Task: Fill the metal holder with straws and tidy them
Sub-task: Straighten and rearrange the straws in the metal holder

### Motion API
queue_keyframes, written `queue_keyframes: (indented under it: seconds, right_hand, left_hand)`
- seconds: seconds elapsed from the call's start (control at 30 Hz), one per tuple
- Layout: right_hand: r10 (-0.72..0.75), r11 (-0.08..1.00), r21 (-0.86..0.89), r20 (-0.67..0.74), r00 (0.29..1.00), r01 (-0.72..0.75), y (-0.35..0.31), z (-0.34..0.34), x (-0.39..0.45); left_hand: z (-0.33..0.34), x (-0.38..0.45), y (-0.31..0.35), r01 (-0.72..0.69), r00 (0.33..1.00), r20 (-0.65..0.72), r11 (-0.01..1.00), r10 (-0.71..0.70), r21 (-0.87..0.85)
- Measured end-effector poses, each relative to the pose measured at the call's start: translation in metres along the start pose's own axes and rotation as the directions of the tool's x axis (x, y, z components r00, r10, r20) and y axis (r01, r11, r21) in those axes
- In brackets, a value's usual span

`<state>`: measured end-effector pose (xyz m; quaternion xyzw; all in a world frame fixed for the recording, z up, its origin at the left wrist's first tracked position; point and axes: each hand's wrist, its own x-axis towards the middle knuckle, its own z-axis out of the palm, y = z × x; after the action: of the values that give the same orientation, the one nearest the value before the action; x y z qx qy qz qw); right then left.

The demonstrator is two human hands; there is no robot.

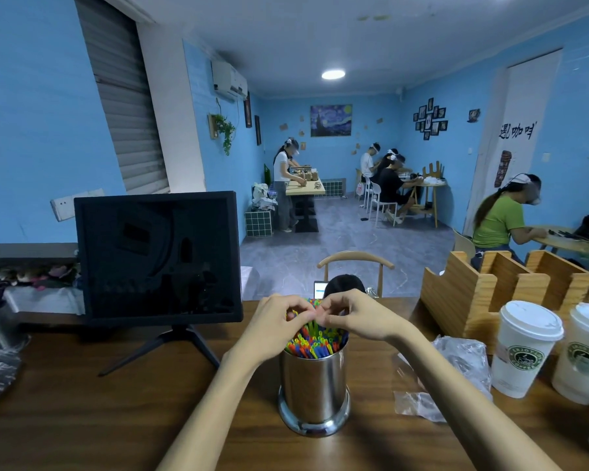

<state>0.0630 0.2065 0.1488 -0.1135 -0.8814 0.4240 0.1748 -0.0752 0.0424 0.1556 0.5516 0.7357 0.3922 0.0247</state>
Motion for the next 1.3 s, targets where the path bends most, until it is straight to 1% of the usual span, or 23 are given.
queue_keyframes:
  seconds: [0.03, 0.1, 0.17, 0.23, 0.33, 0.5, 0.6, 0.67, 0.73, 0.87, 0.93, 0.97, 1.07, 1.13, 1.17, 1.23, 1.3]
  right_hand:
    - [0.005, 1.000, -0.001, -0.003, 1.000, -0.005, -0.001, 0.000, 0.000]
    - [0.011, 1.000, -0.019, -0.006, 1.000, -0.011, -0.002, 0.001, 0.000]
    - [0.003, 0.995, -0.099, -0.003, 1.000, -0.004, -0.004, 0.005, 0.000]
    - [0.006, 0.982, -0.187, -0.020, 1.000, -0.009, -0.003, 0.010, 0.002]
    - [0.007, 0.965, -0.259, -0.064, 0.998, -0.024, -0.005, 0.014, 0.004]
    - [-0.054, 0.958, -0.285, -0.155, 0.986, 0.008, -0.007, 0.020, 0.006]
    - [-0.114, 0.949, -0.308, -0.160, 0.980, 0.060, -0.005, 0.023, 0.004]
    - [-0.119, 0.955, -0.288, -0.170, 0.978, 0.067, -0.003, 0.024, 0.002]
    - [-0.106, 0.963, -0.264, -0.177, 0.978, 0.056, -0.001, 0.025, 0.002]
    - [-0.066, 0.962, -0.273, -0.160, 0.985, 0.020, 0.000, 0.025, 0.000]
    - [-0.052, 0.969, -0.245, -0.136, 0.989, 0.017, -0.002, 0.022, -0.001]
    - [-0.050, 0.973, -0.228, -0.121, 0.991, 0.021, -0.003, 0.022, -0.001]
    - [-0.061, 0.980, -0.192, -0.075, 0.995, 0.046, -0.007, 0.022, -0.002]
    - [-0.085, 0.985, -0.159, -0.102, 0.991, 0.068, -0.007, 0.023, -0.004]
    - [-0.100, 0.990, -0.116, -0.131, 0.986, 0.085, -0.008, 0.024, -0.005]
    - [-0.104, 0.993, 0.029, -0.213, 0.972, 0.113, -0.011, 0.022, -0.007]
    - [-0.051, 0.956, 0.260, -0.308, 0.950, 0.136, -0.017, 0.014, -0.008]
  left_hand:
    - [0.001, 0.000, -0.001, -0.004, 1.000, -0.002, 1.000, 0.004, 0.020]
    - [0.003, -0.001, -0.001, -0.012, 1.000, -0.018, 1.000, 0.012, 0.006]
    - [0.005, -0.001, -0.001, -0.013, 0.999, -0.032, 0.999, 0.011, -0.052]
    - [0.006, -0.001, -0.001, 0.017, 0.999, -0.045, 0.991, -0.023, -0.133]
    - [0.009, -0.003, -0.003, 0.051, 0.993, -0.095, 0.974, -0.074, -0.221]
    - [0.013, -0.003, -0.005, 0.045, 0.983, -0.157, 0.951, -0.097, -0.307]
    - [0.014, -0.004, -0.009, 0.073, 0.985, -0.113, 0.907, -0.131, -0.415]
    - [0.014, -0.004, -0.012, 0.101, 0.981, -0.094, 0.867, -0.167, -0.487]
    - [0.013, -0.004, -0.015, 0.092, 0.973, -0.134, 0.845, -0.190, -0.527]
    - [0.008, -0.001, -0.012, 0.017, 0.938, -0.285, 0.845, -0.199, -0.534]
    - [0.001, 0.000, -0.004, -0.060, 0.909, -0.378, 0.840, -0.177, -0.539]
    - [-0.004, 0.002, 0.002, -0.108, 0.888, -0.425, 0.820, -0.174, -0.563]
    - [-0.025, 0.008, 0.022, -0.251, 0.820, -0.535, 0.712, -0.204, -0.656]
    - [-0.041, 0.015, 0.034, -0.318, 0.789, -0.569, 0.640, -0.229, -0.699]
    - [-0.046, 0.018, 0.039, -0.340, 0.780, -0.581, 0.620, -0.234, -0.707]
    - [-0.051, 0.024, 0.040, -0.348, 0.773, -0.584, 0.602, -0.250, -0.719]
    - [-0.048, 0.026, 0.031, -0.310, 0.781, -0.551, 0.583, -0.294, -0.751]
